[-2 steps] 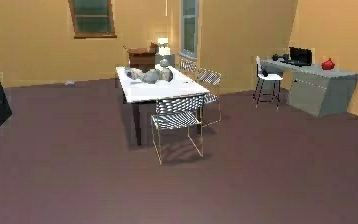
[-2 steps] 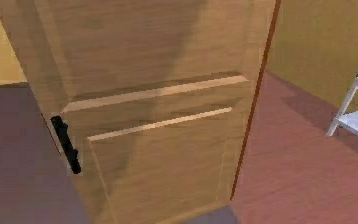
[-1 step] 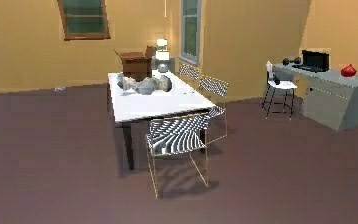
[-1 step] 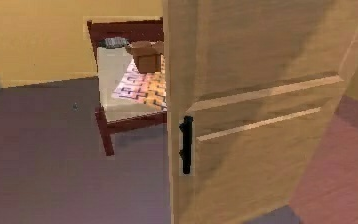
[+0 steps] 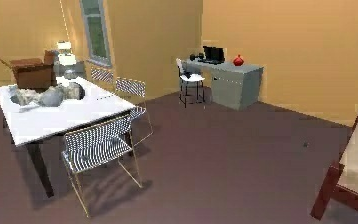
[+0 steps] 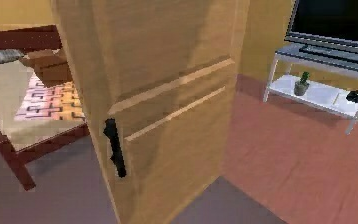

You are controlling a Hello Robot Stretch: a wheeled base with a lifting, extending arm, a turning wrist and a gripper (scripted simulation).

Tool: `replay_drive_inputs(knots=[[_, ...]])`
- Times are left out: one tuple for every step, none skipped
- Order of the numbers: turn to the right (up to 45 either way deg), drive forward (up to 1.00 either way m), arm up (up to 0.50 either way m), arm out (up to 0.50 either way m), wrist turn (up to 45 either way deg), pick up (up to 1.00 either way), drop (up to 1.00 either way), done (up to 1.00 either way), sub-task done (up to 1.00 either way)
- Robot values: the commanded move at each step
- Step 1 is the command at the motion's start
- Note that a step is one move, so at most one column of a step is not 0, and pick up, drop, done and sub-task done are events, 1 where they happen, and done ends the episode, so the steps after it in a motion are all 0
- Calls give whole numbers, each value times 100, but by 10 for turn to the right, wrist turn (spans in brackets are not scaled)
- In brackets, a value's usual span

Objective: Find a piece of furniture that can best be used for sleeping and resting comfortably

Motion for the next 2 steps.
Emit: replay_drive_inputs(knots=[[0, 50, 0, 0, 0, 0, 0, 0, 0], [450, 0, 0, 0, 0, 0, 0, 0, 0]])
